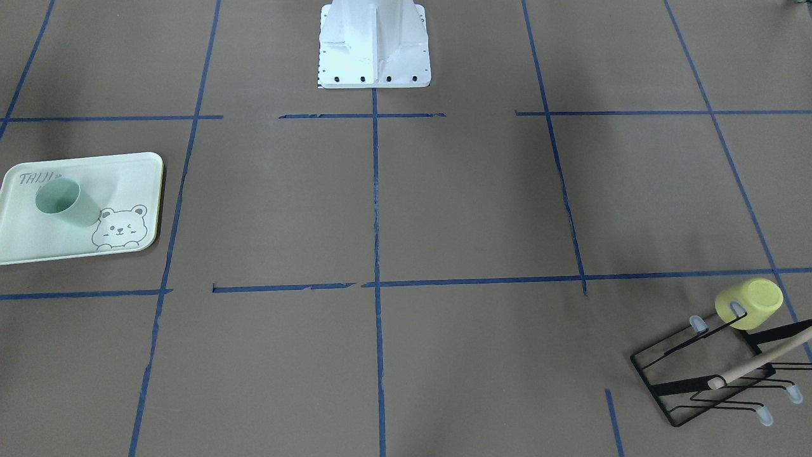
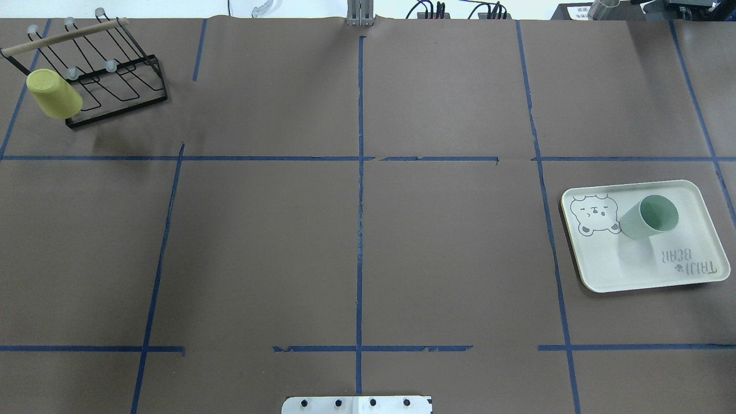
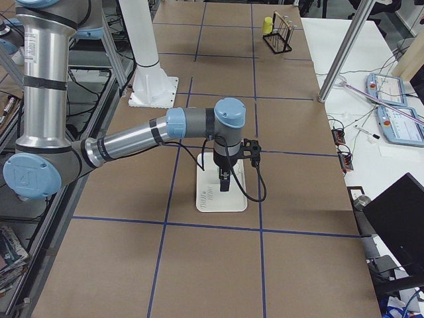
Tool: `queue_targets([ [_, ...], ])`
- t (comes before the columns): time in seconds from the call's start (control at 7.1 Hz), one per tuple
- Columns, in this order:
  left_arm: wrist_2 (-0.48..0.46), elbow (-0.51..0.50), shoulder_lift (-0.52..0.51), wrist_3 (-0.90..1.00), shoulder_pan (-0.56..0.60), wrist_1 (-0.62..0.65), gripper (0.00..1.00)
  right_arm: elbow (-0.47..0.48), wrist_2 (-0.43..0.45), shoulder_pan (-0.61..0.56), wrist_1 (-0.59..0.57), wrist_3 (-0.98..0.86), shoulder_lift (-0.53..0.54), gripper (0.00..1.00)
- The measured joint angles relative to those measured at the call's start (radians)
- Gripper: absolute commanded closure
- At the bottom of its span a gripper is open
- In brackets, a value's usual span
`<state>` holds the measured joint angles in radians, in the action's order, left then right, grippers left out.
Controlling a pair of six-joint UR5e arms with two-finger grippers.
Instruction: Left arm grabs green cup and hands to right arm on tray
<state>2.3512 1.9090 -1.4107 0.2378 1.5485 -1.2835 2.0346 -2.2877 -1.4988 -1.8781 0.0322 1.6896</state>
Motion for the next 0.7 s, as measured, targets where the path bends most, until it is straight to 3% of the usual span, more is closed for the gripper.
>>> queue_targets([
  [0.7, 0.017, -0.027, 0.004, -0.002, -0.003, -0.012, 0.00, 0.000, -0.009, 0.001, 0.002, -0.066, 0.037, 0.00],
])
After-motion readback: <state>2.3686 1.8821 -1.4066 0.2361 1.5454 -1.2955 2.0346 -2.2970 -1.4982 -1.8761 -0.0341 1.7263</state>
